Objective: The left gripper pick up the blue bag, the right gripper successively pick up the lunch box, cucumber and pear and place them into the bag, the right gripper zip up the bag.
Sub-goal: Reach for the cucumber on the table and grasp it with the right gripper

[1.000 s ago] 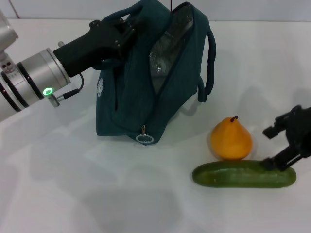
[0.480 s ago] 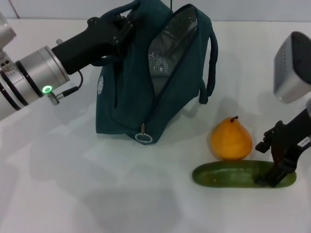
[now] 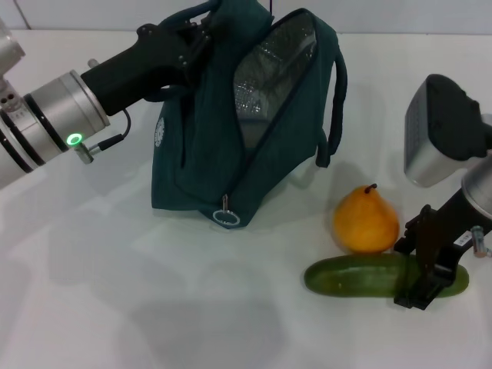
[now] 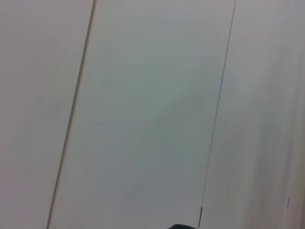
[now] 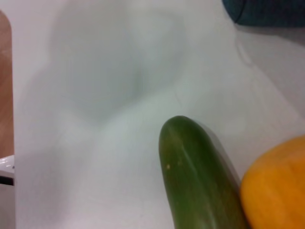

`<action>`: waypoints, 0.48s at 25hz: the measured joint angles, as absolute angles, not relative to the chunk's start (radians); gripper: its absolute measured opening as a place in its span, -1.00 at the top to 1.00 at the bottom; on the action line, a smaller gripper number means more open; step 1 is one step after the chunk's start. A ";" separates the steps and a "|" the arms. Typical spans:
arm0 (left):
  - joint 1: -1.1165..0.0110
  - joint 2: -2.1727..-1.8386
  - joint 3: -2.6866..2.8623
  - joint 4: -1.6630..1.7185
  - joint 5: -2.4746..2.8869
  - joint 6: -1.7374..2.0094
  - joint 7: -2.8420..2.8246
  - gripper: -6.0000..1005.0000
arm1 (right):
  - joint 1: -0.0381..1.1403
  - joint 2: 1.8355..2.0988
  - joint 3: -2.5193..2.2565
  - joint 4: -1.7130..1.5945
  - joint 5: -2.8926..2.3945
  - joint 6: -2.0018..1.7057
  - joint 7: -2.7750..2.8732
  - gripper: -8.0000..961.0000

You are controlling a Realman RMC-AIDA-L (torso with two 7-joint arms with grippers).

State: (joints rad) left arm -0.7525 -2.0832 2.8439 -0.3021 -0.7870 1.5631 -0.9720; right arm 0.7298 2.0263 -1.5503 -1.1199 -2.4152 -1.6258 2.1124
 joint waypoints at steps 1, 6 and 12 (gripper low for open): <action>-0.753 -2.084 2.844 -0.302 -0.787 1.563 -0.972 0.90 | 0.730 2.026 -1.556 -1.119 -2.415 -1.622 2.115 -0.81; -0.756 -2.084 2.844 -0.302 -0.787 1.563 -0.971 0.90 | 0.730 2.028 -1.581 -1.115 -2.415 -1.601 2.119 -0.81; -0.758 -2.084 2.844 -0.302 -0.787 1.563 -0.968 0.90 | 0.730 2.028 -1.584 -1.115 -2.403 -1.592 2.120 -0.81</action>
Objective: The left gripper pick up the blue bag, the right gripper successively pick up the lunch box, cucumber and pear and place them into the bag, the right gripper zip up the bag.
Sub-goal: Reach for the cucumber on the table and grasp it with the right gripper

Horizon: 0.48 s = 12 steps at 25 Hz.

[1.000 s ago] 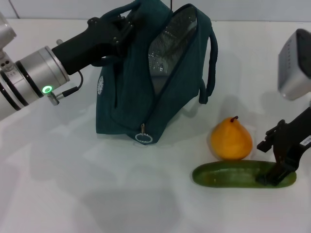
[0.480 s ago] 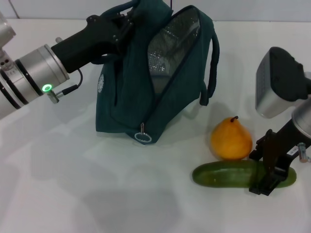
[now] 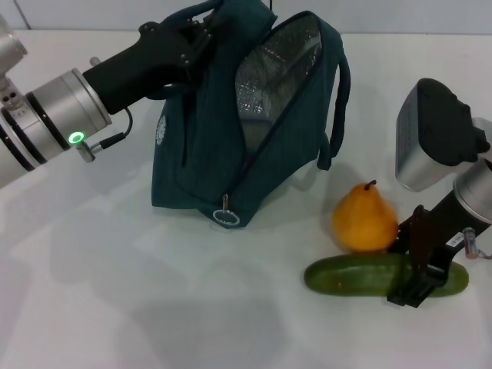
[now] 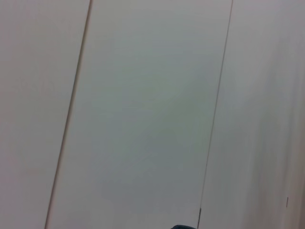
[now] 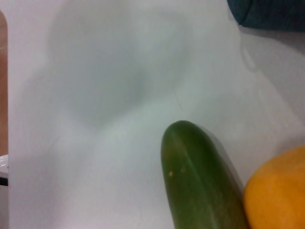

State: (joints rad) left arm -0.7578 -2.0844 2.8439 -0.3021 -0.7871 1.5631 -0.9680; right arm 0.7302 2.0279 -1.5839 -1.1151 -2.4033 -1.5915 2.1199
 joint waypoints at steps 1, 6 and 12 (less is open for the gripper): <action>-0.758 -2.084 2.844 -0.302 -0.788 1.563 -0.968 0.90 | 0.730 2.028 -1.584 -1.115 -2.403 -1.591 2.120 -0.81; -0.758 -2.083 2.844 -0.302 -0.798 1.563 -0.966 0.90 | 0.731 2.028 -1.583 -1.115 -2.402 -1.584 2.121 -0.66; -0.758 -2.083 2.844 -0.302 -0.799 1.563 -0.966 0.90 | 0.733 2.024 -1.578 -1.121 -2.370 -1.583 2.116 -0.18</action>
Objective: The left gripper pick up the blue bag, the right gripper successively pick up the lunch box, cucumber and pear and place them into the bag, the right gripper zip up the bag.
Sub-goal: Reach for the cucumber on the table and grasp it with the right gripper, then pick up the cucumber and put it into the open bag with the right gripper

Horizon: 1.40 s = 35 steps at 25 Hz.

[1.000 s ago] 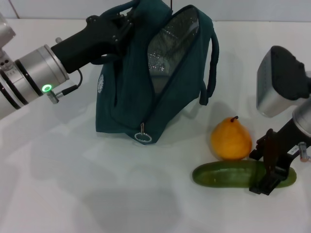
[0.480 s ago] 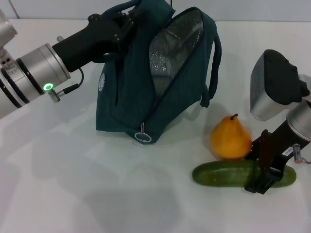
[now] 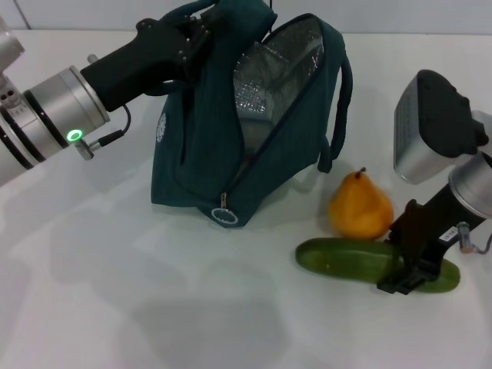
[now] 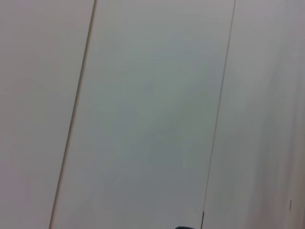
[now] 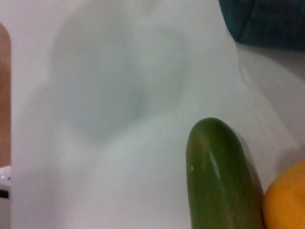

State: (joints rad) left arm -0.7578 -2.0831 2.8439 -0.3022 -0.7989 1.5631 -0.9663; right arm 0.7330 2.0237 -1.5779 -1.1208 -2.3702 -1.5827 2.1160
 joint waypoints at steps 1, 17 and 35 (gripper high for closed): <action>-0.758 -2.083 2.844 -0.302 -0.799 1.563 -0.966 0.90 | 0.733 2.022 -1.577 -1.123 -2.358 -1.583 2.112 -0.17; -0.755 -2.083 2.844 -0.302 -0.799 1.565 -0.962 0.90 | 0.703 2.013 -1.198 -1.117 -1.967 -1.757 1.819 -0.14; -0.772 -2.084 2.844 -0.300 -0.787 1.572 -0.962 0.90 | 0.761 2.016 -1.005 -0.620 -1.319 -1.505 1.525 -0.14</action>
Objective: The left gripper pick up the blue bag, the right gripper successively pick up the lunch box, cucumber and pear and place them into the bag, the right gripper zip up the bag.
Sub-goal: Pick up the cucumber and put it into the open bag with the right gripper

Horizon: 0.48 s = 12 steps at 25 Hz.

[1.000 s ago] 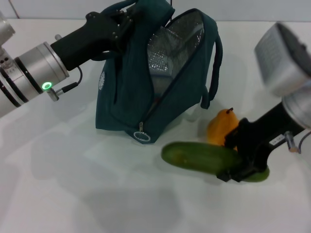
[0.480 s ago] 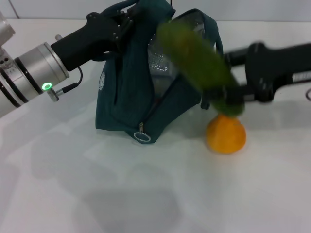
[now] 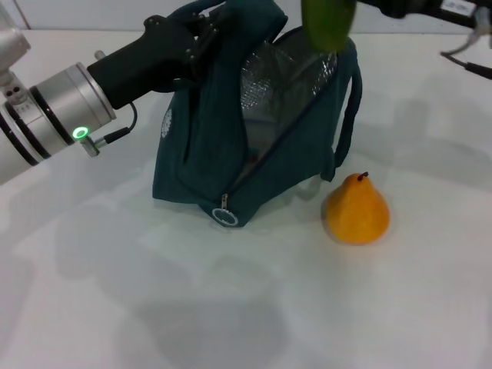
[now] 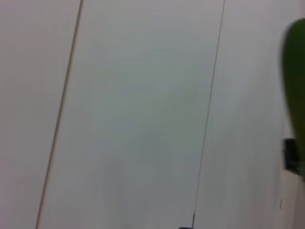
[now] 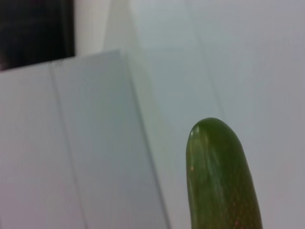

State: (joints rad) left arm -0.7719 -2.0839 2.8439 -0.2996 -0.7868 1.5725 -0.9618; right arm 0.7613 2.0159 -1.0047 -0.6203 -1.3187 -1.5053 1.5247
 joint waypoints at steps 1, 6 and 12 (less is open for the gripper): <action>-0.772 -2.084 2.844 -0.297 -0.786 1.572 -0.962 0.90 | 0.778 2.016 -1.007 -0.601 -1.313 -1.489 1.525 -0.13; -0.781 -2.083 2.844 -0.290 -0.775 1.574 -0.960 0.90 | 0.820 2.016 -1.029 -0.557 -1.349 -1.451 1.503 -0.13; -0.785 -2.083 2.844 -0.288 -0.764 1.574 -0.960 0.90 | 0.833 2.018 -1.148 -0.555 -1.358 -1.310 1.486 -0.13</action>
